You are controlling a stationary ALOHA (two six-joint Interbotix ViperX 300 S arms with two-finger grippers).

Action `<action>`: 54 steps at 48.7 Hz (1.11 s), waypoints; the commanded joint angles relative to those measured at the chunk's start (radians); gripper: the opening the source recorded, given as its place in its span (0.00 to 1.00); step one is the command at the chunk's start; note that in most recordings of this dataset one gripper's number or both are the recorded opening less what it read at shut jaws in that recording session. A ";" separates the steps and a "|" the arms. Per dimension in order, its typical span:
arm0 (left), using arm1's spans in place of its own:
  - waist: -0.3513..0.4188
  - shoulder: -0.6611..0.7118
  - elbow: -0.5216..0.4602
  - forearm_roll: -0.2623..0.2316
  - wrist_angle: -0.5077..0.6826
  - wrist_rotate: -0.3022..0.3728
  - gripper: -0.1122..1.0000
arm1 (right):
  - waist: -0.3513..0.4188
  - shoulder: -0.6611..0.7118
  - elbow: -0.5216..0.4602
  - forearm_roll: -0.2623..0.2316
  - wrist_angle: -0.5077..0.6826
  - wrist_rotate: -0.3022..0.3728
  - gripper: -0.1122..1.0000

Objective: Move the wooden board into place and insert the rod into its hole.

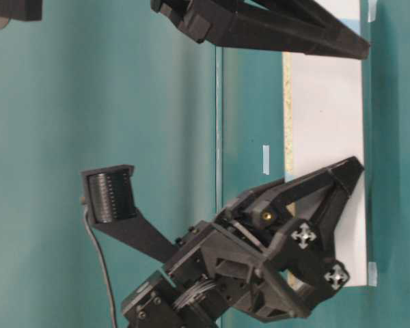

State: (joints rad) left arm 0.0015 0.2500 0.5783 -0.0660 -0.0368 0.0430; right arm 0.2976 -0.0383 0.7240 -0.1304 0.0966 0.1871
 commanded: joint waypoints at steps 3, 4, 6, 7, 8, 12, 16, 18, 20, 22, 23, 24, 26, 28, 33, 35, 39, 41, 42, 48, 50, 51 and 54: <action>-0.003 -0.015 -0.026 -0.003 -0.012 -0.008 0.29 | 0.000 -0.023 -0.014 0.002 -0.002 0.002 0.94; -0.003 -0.015 -0.026 -0.002 -0.012 -0.008 0.29 | 0.000 -0.023 -0.014 0.002 -0.003 0.002 0.94; -0.002 -0.015 -0.023 -0.003 -0.012 -0.008 0.29 | 0.000 -0.023 -0.012 0.000 -0.003 0.002 0.94; -0.002 -0.015 -0.021 -0.002 -0.012 -0.008 0.29 | 0.000 -0.023 -0.012 0.002 -0.003 0.002 0.94; -0.002 -0.015 -0.021 -0.002 -0.012 -0.008 0.29 | 0.000 -0.023 -0.012 0.000 -0.003 0.002 0.94; -0.002 -0.015 -0.018 -0.002 -0.012 -0.008 0.29 | 0.000 -0.023 -0.012 0.002 -0.003 0.002 0.94; -0.002 -0.015 -0.020 -0.002 -0.009 -0.006 0.29 | 0.000 -0.023 -0.012 0.002 -0.003 0.002 0.94; -0.002 -0.017 -0.020 -0.002 -0.008 -0.006 0.29 | -0.002 -0.023 -0.012 0.002 -0.003 0.002 0.94; 0.000 -0.017 -0.020 -0.002 -0.008 -0.006 0.29 | 0.000 -0.023 -0.014 0.002 -0.003 0.002 0.94; 0.000 -0.015 -0.020 -0.002 -0.006 -0.006 0.29 | -0.002 -0.023 -0.014 0.002 -0.003 0.002 0.94; 0.002 -0.017 -0.021 -0.002 -0.005 -0.006 0.29 | 0.000 -0.023 -0.014 0.002 -0.003 0.002 0.94; 0.002 -0.017 -0.021 -0.002 -0.003 -0.006 0.29 | 0.000 -0.023 -0.014 0.002 -0.003 0.002 0.94; 0.002 -0.015 -0.023 -0.002 -0.003 -0.006 0.29 | -0.002 -0.023 -0.014 0.002 -0.003 0.002 0.94; 0.002 -0.017 -0.025 -0.002 0.000 -0.006 0.29 | 0.000 -0.023 -0.014 0.000 -0.003 0.002 0.94; 0.002 -0.018 -0.028 -0.002 0.014 -0.006 0.34 | 0.000 -0.023 -0.015 0.002 -0.003 0.002 0.94; 0.002 -0.021 -0.028 -0.002 0.020 -0.006 0.45 | 0.000 -0.023 -0.015 0.002 -0.002 0.002 0.94; 0.002 -0.028 -0.026 -0.002 0.031 -0.008 0.64 | 0.000 -0.023 -0.015 0.002 -0.003 0.002 0.94; 0.002 -0.031 -0.028 -0.002 0.032 -0.008 0.59 | 0.000 -0.023 -0.015 0.002 -0.003 0.002 0.94; 0.002 -0.032 -0.028 -0.002 0.032 -0.006 0.56 | 0.000 -0.023 -0.015 0.002 -0.003 0.002 0.94; 0.002 -0.041 -0.028 -0.002 0.032 -0.006 0.49 | 0.000 -0.023 -0.015 0.000 -0.003 0.002 0.94; 0.002 -0.044 -0.028 -0.002 0.032 -0.008 0.49 | -0.002 -0.023 -0.017 0.002 -0.003 0.002 0.94; 0.002 -0.048 -0.026 -0.002 0.032 -0.008 0.49 | 0.000 -0.025 -0.018 0.002 -0.003 0.002 0.94; 0.002 -0.061 -0.026 -0.002 0.038 -0.006 0.49 | -0.002 -0.023 -0.026 0.002 -0.002 0.002 0.94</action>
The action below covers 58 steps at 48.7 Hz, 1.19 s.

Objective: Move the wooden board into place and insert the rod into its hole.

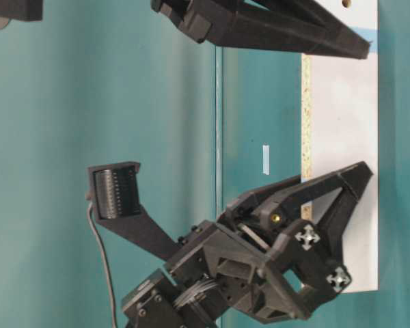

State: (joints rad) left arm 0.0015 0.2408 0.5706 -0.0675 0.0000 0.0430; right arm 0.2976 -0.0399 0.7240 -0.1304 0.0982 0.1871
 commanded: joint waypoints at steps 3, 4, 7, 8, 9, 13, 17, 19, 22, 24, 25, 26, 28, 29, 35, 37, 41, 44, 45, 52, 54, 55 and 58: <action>0.002 -0.071 -0.014 0.000 0.008 -0.006 0.49 | 0.000 -0.021 -0.041 0.009 0.008 0.009 0.94; 0.002 -0.077 -0.012 0.000 0.009 -0.006 0.49 | 0.000 -0.021 -0.054 0.017 0.023 0.018 0.94; 0.002 -0.100 -0.008 -0.002 0.012 -0.006 0.48 | -0.002 -0.018 -0.086 0.020 0.064 0.055 0.94; 0.002 -0.107 -0.006 0.000 0.012 -0.006 0.48 | -0.002 -0.015 -0.097 0.020 0.083 0.069 0.94; 0.002 -0.114 -0.005 0.000 0.012 -0.006 0.48 | 0.000 -0.012 -0.109 0.020 0.100 0.086 0.94; 0.002 -0.129 0.000 0.000 0.012 -0.006 0.47 | 0.003 0.017 -0.167 0.020 0.170 0.156 0.94; 0.002 -0.133 0.005 0.000 0.011 -0.006 0.47 | 0.011 0.054 -0.235 0.020 0.232 0.225 0.94; 0.002 -0.132 0.008 0.000 0.012 -0.005 0.47 | 0.012 0.077 -0.270 0.020 0.262 0.255 0.94; 0.002 -0.130 0.014 0.000 0.012 -0.005 0.47 | 0.015 0.114 -0.322 0.020 0.308 0.293 0.94; 0.002 -0.130 0.018 0.000 0.011 -0.003 0.47 | 0.017 0.138 -0.354 0.020 0.342 0.314 0.94; 0.002 -0.132 0.020 0.000 0.012 -0.002 0.47 | 0.018 0.156 -0.380 0.021 0.368 0.330 0.94; 0.002 -0.130 0.020 0.000 0.011 -0.002 0.47 | 0.018 0.169 -0.396 0.020 0.383 0.337 0.94; 0.002 -0.132 0.023 0.000 0.012 -0.002 0.47 | 0.020 0.193 -0.426 0.020 0.414 0.350 0.94; 0.002 -0.132 0.023 0.000 0.011 -0.003 0.47 | 0.020 0.204 -0.440 0.021 0.428 0.357 0.94; 0.002 -0.132 0.026 0.000 0.011 -0.003 0.47 | 0.023 0.261 -0.518 0.020 0.491 0.382 0.94; 0.000 -0.130 0.028 0.000 0.011 -0.003 0.47 | 0.025 0.278 -0.541 0.020 0.503 0.388 0.94; 0.002 -0.127 0.032 0.000 0.011 -0.002 0.47 | 0.029 0.313 -0.581 0.021 0.523 0.393 0.94; 0.000 -0.124 0.035 0.000 0.011 -0.003 0.47 | 0.032 0.336 -0.606 0.023 0.532 0.397 0.94; 0.002 -0.124 0.037 0.000 0.011 -0.003 0.47 | 0.032 0.344 -0.612 0.025 0.535 0.400 0.94; 0.002 -0.124 0.044 0.000 0.011 -0.005 0.47 | 0.038 0.391 -0.664 0.031 0.551 0.419 0.94; 0.002 -0.124 0.044 0.000 0.011 -0.005 0.47 | 0.041 0.400 -0.675 0.032 0.557 0.423 0.93; 0.002 -0.124 0.044 0.000 0.011 -0.005 0.47 | 0.043 0.403 -0.681 0.032 0.563 0.425 0.93; 0.002 -0.124 0.046 0.000 0.009 -0.005 0.47 | 0.043 0.414 -0.696 0.032 0.571 0.430 0.90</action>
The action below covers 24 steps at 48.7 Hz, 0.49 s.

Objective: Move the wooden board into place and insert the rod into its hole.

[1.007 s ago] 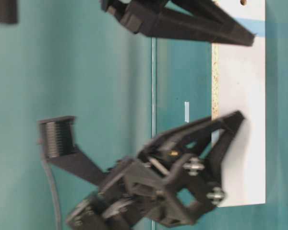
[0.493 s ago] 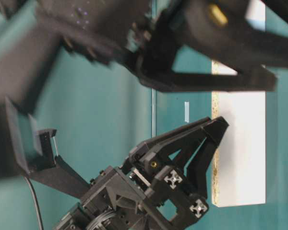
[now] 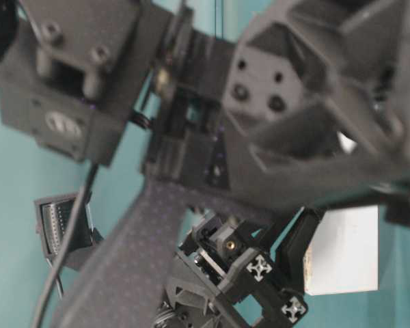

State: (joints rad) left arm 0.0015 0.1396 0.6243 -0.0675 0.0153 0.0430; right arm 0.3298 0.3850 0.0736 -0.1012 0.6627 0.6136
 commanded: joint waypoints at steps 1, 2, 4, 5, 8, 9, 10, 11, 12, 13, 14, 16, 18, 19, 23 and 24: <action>0.002 -0.023 -0.009 0.000 -0.008 -0.005 0.47 | 0.011 -0.006 -0.051 0.003 0.008 0.005 0.88; 0.002 -0.023 -0.009 0.000 -0.009 -0.003 0.47 | 0.011 -0.002 -0.055 0.002 0.011 0.008 0.87; 0.002 -0.023 -0.009 0.000 -0.009 -0.003 0.47 | 0.011 0.003 -0.061 0.003 0.011 0.008 0.85; 0.002 -0.023 -0.009 0.000 -0.011 -0.003 0.47 | 0.011 0.005 -0.064 0.003 0.011 0.006 0.84; 0.002 -0.023 -0.009 0.000 -0.011 -0.003 0.47 | 0.011 0.014 -0.072 0.003 0.011 0.008 0.83; 0.002 -0.023 -0.009 0.000 -0.011 -0.005 0.47 | 0.011 0.017 -0.074 0.003 0.011 0.008 0.83; 0.002 -0.023 -0.008 0.000 -0.011 -0.003 0.47 | 0.011 0.020 -0.077 0.003 0.009 0.006 0.83; 0.002 -0.023 -0.009 0.000 -0.011 -0.005 0.47 | 0.011 0.023 -0.080 0.003 0.009 0.008 0.83; 0.002 -0.023 -0.009 0.000 -0.011 -0.005 0.47 | 0.011 0.028 -0.083 0.003 0.008 0.008 0.83; 0.002 -0.023 -0.009 0.000 -0.011 -0.005 0.47 | 0.011 0.029 -0.086 0.003 0.008 0.008 0.83; 0.002 -0.023 -0.009 0.000 -0.011 -0.005 0.47 | 0.011 0.034 -0.089 0.003 0.008 0.008 0.83; 0.002 -0.023 -0.011 0.000 -0.011 -0.005 0.47 | 0.011 0.040 -0.097 0.003 0.008 0.008 0.83; 0.002 -0.023 -0.012 0.000 -0.011 -0.005 0.47 | 0.011 0.049 -0.103 0.003 0.008 0.008 0.82; 0.002 -0.023 -0.012 0.000 -0.011 -0.005 0.47 | 0.011 0.052 -0.106 0.003 0.008 0.009 0.82; 0.002 -0.023 -0.014 0.000 -0.011 -0.005 0.47 | 0.011 0.069 -0.117 0.006 0.011 0.011 0.82; 0.002 -0.023 -0.014 0.000 -0.011 -0.005 0.47 | 0.011 0.072 -0.118 0.008 0.011 0.012 0.82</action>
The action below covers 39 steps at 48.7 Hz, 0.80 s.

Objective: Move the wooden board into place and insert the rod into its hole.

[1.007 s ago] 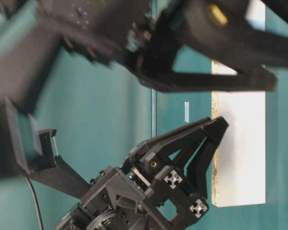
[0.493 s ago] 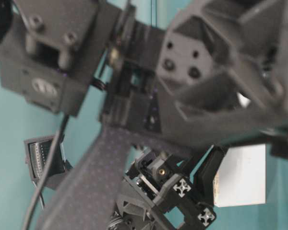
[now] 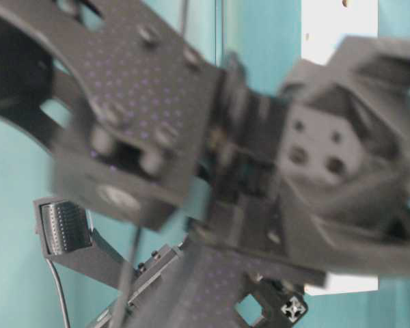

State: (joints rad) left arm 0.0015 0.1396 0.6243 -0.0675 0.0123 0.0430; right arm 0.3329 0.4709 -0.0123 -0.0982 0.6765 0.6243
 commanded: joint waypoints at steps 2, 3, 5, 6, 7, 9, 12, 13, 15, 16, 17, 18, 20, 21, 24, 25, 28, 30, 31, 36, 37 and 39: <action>0.002 -0.023 -0.014 0.000 -0.008 -0.005 0.47 | 0.008 -0.011 -0.034 0.009 -0.006 0.003 0.82; 0.002 -0.023 -0.014 0.000 -0.008 -0.005 0.47 | 0.008 -0.008 -0.034 0.011 -0.008 0.003 0.82; 0.002 -0.023 -0.014 0.000 -0.008 -0.006 0.47 | 0.008 -0.006 -0.034 0.011 -0.009 0.006 0.82; 0.002 -0.023 -0.014 0.000 -0.008 -0.006 0.47 | 0.008 -0.005 -0.034 0.011 -0.011 0.008 0.81; 0.002 -0.023 -0.015 0.000 -0.008 -0.006 0.47 | 0.008 -0.003 -0.034 0.012 -0.011 0.009 0.81; 0.002 -0.023 -0.015 0.000 -0.008 -0.006 0.47 | 0.008 0.002 -0.034 0.012 -0.009 0.011 0.79; 0.002 -0.023 -0.015 0.000 -0.008 -0.006 0.47 | 0.009 0.003 -0.034 0.014 -0.011 0.011 0.74; 0.002 -0.023 -0.015 0.000 -0.009 -0.006 0.47 | 0.009 0.003 -0.034 0.014 -0.011 0.011 0.72; 0.002 -0.023 -0.015 0.000 -0.008 -0.006 0.47 | 0.009 0.003 -0.034 0.014 -0.011 0.011 0.69; 0.002 -0.023 -0.015 0.000 -0.008 -0.006 0.47 | 0.009 0.003 -0.034 0.014 -0.011 0.011 0.67; 0.002 -0.023 -0.017 0.000 -0.008 -0.006 0.47 | 0.009 0.005 -0.034 0.014 -0.011 0.011 0.66; 0.002 -0.023 -0.017 0.000 -0.008 -0.006 0.47 | 0.009 0.003 -0.034 0.014 -0.011 0.011 0.65; 0.002 -0.023 -0.017 0.000 -0.008 -0.006 0.47 | 0.009 0.005 -0.034 0.014 -0.011 0.011 0.63; 0.002 -0.023 -0.015 0.000 -0.009 -0.006 0.47 | 0.009 0.005 -0.034 0.014 -0.011 0.011 0.63; 0.002 -0.021 -0.017 0.000 -0.009 -0.006 0.47 | 0.009 0.006 -0.035 0.014 -0.011 0.011 0.63; 0.002 -0.023 -0.015 0.000 -0.009 -0.006 0.47 | 0.009 0.006 -0.034 0.014 -0.011 0.011 0.63; 0.002 -0.023 -0.015 0.000 -0.008 -0.006 0.47 | 0.009 0.009 -0.034 0.014 -0.011 0.012 0.63; 0.002 -0.023 -0.017 0.000 -0.009 -0.006 0.47 | 0.009 0.009 -0.034 0.014 -0.011 0.012 0.63; 0.002 -0.023 -0.015 0.000 -0.009 -0.006 0.47 | 0.009 0.011 -0.034 0.014 -0.011 0.014 0.63; 0.002 -0.023 -0.015 0.000 -0.009 -0.006 0.47 | 0.012 0.014 -0.034 0.014 -0.011 0.023 0.63; 0.002 -0.023 -0.015 0.000 -0.009 -0.006 0.47 | 0.012 0.014 -0.034 0.014 -0.011 0.026 0.62; 0.002 -0.023 -0.015 0.000 -0.008 -0.006 0.47 | 0.015 0.015 -0.034 0.014 -0.009 0.035 0.62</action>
State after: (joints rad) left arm 0.0015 0.1396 0.6243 -0.0675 0.0107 0.0430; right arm 0.3359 0.5047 -0.0199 -0.0859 0.6734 0.6535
